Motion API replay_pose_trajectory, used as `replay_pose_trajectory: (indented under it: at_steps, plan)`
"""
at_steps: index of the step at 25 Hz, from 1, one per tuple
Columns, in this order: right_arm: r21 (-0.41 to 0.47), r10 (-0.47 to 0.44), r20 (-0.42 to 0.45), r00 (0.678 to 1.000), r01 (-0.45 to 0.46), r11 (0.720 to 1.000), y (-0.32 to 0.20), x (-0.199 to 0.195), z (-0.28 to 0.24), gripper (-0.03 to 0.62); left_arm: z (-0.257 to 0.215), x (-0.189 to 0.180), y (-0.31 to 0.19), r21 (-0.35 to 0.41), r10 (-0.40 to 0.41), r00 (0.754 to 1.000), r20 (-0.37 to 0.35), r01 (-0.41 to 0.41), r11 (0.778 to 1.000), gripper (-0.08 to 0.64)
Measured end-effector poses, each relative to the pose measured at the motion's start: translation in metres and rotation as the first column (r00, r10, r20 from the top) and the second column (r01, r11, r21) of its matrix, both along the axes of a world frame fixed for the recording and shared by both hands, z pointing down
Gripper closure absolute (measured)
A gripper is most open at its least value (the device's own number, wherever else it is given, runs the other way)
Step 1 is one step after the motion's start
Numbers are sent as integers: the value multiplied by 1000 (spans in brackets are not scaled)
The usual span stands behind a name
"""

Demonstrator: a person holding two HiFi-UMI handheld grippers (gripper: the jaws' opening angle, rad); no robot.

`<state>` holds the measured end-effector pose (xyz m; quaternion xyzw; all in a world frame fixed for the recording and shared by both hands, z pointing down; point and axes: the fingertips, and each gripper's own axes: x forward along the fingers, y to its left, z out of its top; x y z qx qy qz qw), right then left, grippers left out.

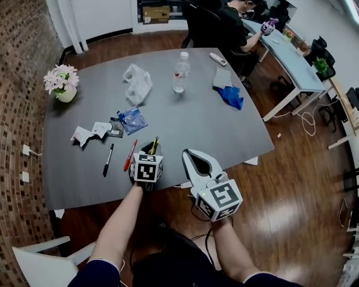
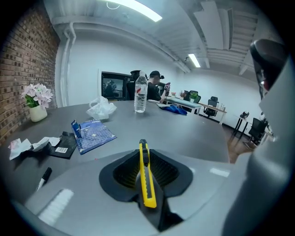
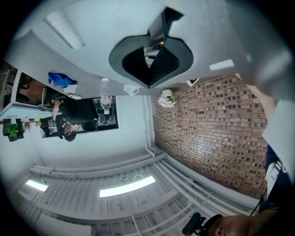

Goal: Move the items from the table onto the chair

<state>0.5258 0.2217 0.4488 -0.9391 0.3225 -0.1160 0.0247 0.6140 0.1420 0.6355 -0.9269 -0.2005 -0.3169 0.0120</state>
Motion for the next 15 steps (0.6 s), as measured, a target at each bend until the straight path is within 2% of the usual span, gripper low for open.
replay_pose_trajectory:
  at_steps: [9, 15]
  plan:
    - [-8, 20, -1, 1000, -20, 1000, 8, 5, -1, 591, 17, 5, 0, 29, -18, 999, 39, 17, 999, 480]
    - [-13, 18, -3, 1000, -18, 1000, 5, 4, -4, 591, 24, 8, 4, 12, -7, 999, 44, 7, 1000, 462]
